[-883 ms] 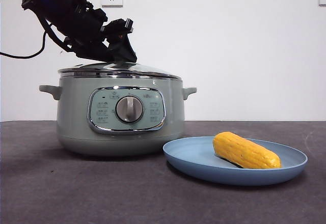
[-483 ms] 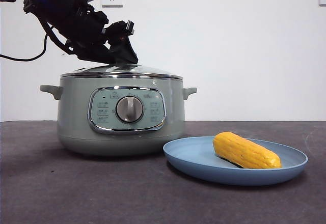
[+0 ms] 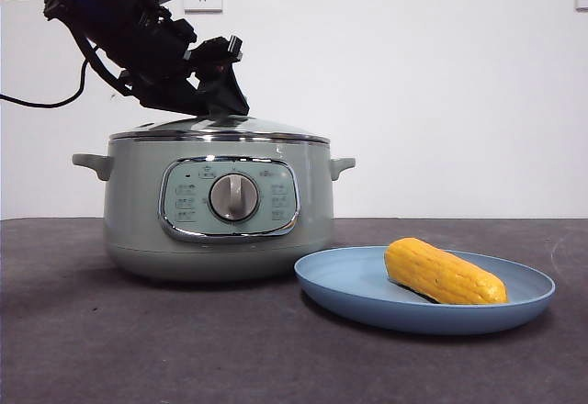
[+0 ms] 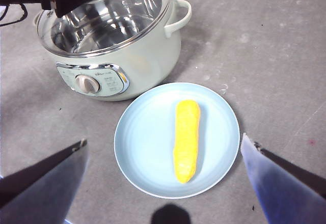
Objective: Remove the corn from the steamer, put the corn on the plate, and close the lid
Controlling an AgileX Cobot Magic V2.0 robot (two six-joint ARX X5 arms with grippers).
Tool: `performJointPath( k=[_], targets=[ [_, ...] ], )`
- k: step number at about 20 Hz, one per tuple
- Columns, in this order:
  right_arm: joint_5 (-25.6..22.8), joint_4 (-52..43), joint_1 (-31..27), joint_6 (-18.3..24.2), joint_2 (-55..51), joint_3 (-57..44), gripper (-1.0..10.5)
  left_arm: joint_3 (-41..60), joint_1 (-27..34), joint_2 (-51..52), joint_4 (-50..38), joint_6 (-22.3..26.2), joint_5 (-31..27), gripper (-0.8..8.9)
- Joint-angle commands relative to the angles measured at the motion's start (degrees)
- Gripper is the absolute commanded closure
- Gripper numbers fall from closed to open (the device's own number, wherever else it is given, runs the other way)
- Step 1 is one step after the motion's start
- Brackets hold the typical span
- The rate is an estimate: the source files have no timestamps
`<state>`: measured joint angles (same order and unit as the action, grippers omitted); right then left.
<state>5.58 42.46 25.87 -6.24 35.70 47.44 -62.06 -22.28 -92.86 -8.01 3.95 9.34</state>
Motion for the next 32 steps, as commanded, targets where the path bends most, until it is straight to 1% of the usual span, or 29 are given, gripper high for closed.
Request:
performJointPath(
  k=[1,6,11,13,15,18,20,28,32],
  targets=[
    [0.04,-0.15,0.07,-0.39,-0.09,-0.55,4.4,0.81,0.28,-0.55,2.21,0.57,-0.22,3.45],
    [0.02,-0.15,0.07,-0.39,-0.09,-0.57,4.4,0.81,0.28,3.54,2.97,0.59,-0.26,3.45],
    [0.07,-0.15,0.07,-0.35,-0.09,-0.55,4.4,0.81,0.26,12.79,7.89,0.59,-0.22,3.46],
    [0.11,-0.13,0.07,-0.26,-0.09,-0.55,4.4,0.81,0.26,17.99,12.90,0.57,-0.20,3.46],
    [0.52,-0.09,0.07,0.50,-0.09,-0.55,4.4,0.81,0.26,23.56,20.22,0.57,-0.17,3.46],
    [0.79,0.85,0.07,1.79,0.22,-0.57,4.4,0.81,0.22,31.78,33.53,0.55,0.61,3.46],
    [3.56,2.34,0.07,1.81,0.31,-0.55,4.5,0.81,0.22,36.11,41.38,0.50,3.41,3.46],
    [10.73,6.14,0.07,2.34,1.66,-0.57,4.5,0.81,0.22,42.14,56.89,0.33,12.15,3.46],
    [11.04,7.69,0.07,2.69,2.19,-0.55,4.5,0.81,0.22,42.34,61.68,0.33,13.64,3.56]
  ],
)
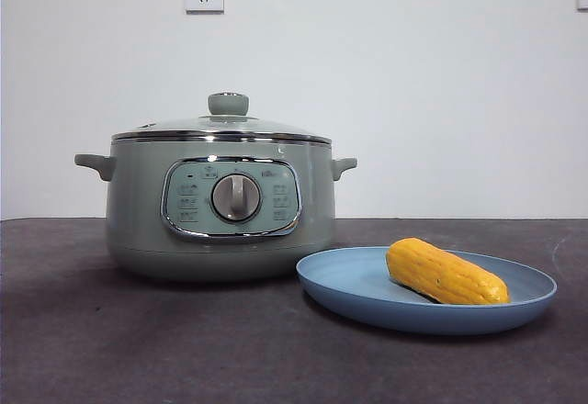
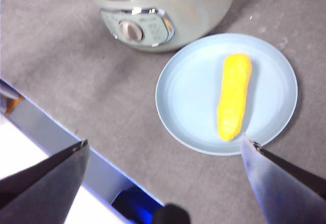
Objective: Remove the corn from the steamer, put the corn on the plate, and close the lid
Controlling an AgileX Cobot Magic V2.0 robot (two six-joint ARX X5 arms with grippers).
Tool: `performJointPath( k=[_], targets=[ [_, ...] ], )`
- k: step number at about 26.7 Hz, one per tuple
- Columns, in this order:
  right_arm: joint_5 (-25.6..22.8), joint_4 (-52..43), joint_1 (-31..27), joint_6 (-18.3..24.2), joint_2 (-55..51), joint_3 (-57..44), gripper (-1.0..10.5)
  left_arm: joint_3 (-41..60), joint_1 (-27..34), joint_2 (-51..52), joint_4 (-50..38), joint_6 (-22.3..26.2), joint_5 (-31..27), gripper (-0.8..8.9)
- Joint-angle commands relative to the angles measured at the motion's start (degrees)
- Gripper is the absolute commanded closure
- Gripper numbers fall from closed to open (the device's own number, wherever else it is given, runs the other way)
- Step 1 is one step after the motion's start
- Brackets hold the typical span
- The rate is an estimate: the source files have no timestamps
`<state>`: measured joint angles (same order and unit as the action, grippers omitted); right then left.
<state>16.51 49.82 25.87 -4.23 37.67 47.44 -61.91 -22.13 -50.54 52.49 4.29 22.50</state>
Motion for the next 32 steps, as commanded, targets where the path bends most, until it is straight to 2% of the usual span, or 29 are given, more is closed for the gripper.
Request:
performJointPath(
  k=[1,3,7,8,32],
  targets=[
    [0.13,0.70,0.07,0.68,0.24,-0.55,4.5,0.66,0.07,0.02,1.92,0.00,0.46,3.87],
    [0.11,1.29,0.07,0.68,0.31,-0.57,5.5,0.66,0.07,0.02,2.64,0.00,0.50,4.83],
    [0.07,1.95,0.07,0.68,0.31,-0.55,9.5,0.66,0.07,0.02,2.91,0.02,0.48,7.97],
    [0.09,1.95,0.07,0.68,0.31,-0.55,9.6,0.66,0.07,0.02,2.89,0.00,0.48,8.34],
    [-0.15,2.21,0.07,0.66,0.31,-0.55,9.5,0.66,0.07,0.00,2.84,0.09,0.09,8.17]
  ],
)
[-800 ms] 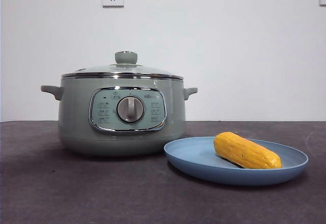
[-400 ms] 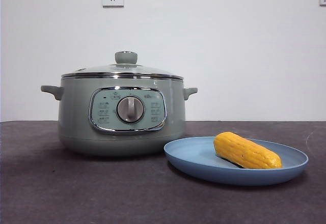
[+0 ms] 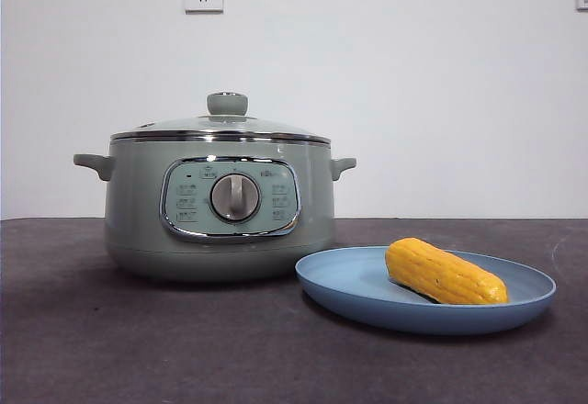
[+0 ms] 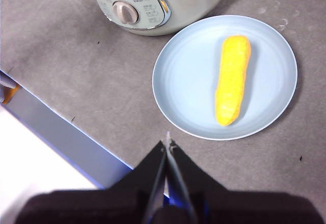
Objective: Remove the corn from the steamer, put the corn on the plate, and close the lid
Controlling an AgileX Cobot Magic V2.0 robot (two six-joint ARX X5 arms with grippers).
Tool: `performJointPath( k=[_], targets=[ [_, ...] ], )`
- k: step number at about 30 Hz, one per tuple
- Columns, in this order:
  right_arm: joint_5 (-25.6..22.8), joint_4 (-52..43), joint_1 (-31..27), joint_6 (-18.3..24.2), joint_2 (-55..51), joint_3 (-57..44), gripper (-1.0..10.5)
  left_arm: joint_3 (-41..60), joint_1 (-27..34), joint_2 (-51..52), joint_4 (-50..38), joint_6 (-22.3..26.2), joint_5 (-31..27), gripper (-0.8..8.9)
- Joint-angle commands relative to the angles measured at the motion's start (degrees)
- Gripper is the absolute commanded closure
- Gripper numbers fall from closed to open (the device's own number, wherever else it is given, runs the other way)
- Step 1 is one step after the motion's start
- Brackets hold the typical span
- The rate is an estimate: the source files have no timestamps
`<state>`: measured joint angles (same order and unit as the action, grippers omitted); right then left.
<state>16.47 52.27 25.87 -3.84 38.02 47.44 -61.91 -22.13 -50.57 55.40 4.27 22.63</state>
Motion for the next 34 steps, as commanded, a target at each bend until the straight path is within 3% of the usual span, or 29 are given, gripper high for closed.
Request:
performJointPath(
  k=[1,6,11,16,23,30,34],
  targets=[
    [-0.11,-0.22,0.07,0.26,-0.04,-0.55,9.5,0.66,0.07,0.02,-0.13,0.20,-0.07,8.20],
    [-0.13,-0.24,0.07,0.26,-0.04,-0.55,9.5,0.66,0.11,0.02,-1.20,0.33,-1.70,8.16],
    [-0.11,-0.22,0.07,0.26,-0.04,-0.55,9.5,0.70,1.68,1.68,-7.06,7.78,-5.33,8.16],
    [-0.15,-0.22,0.07,0.26,-0.04,-0.55,9.5,0.81,10.38,6.84,-20.02,12.96,-2.86,8.16],
    [-0.13,-0.22,0.07,0.26,-0.04,-0.55,9.5,2.16,22.25,15.52,-22.32,16.66,-3.23,8.16],
    [-0.28,-0.22,0.07,0.26,-0.04,-0.55,9.5,19.78,27.89,27.52,-40.68,16.11,-3.13,8.16],
    [-0.28,-0.22,0.07,0.26,-0.04,-0.55,9.5,33.11,29.86,33.64,-49.88,12.66,-3.23,8.16]
  ],
)
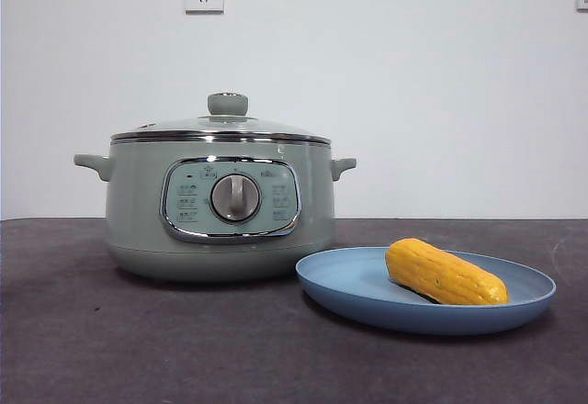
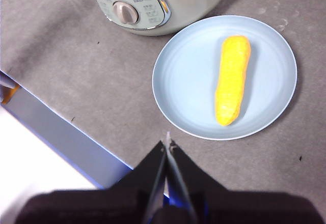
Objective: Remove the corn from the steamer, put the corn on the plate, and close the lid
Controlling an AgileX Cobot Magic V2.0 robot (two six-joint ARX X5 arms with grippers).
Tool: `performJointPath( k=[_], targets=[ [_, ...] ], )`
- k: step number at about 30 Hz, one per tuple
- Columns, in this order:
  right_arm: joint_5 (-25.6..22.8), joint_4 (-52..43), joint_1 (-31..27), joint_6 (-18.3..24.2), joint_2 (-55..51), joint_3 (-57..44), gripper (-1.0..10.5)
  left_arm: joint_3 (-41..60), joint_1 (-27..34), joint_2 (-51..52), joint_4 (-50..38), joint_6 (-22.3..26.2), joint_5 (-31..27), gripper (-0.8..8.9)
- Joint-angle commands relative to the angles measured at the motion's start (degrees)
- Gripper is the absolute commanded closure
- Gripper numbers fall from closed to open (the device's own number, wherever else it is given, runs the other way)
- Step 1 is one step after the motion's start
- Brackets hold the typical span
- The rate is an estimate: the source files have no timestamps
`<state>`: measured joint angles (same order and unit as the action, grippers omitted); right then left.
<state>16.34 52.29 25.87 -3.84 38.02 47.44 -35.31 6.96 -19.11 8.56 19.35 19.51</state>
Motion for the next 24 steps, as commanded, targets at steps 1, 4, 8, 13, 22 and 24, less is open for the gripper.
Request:
performJointPath(
  k=[1,4,8,13,22,24],
  targets=[
    [-0.15,-0.24,0.07,0.26,-0.04,-0.55,9.5,9.49,1.07,3.45,-4.24,-3.39,-0.37,8.16],
    [-0.15,-0.24,0.07,0.26,-0.07,-0.55,9.5,16.59,1.29,6.29,-5.29,-4.94,-2.12,8.16],
    [-0.15,-0.24,0.07,0.26,-0.04,-0.55,9.5,23.80,1.29,9.62,-6.03,-7.17,-3.61,8.16],
    [-0.15,-0.24,0.07,0.26,-0.07,-0.55,9.5,30.84,1.27,14.19,-6.58,-9.14,-6.34,8.16],
    [-0.15,-0.24,0.07,0.26,-0.04,-0.55,9.5,35.15,1.09,18.97,-1.11,-13.51,-9.94,8.16],
    [-0.15,-0.24,0.07,0.26,-0.07,-0.55,9.5,35.15,0.74,18.97,1.49,-14.32,-10.91,8.16]
  ],
)
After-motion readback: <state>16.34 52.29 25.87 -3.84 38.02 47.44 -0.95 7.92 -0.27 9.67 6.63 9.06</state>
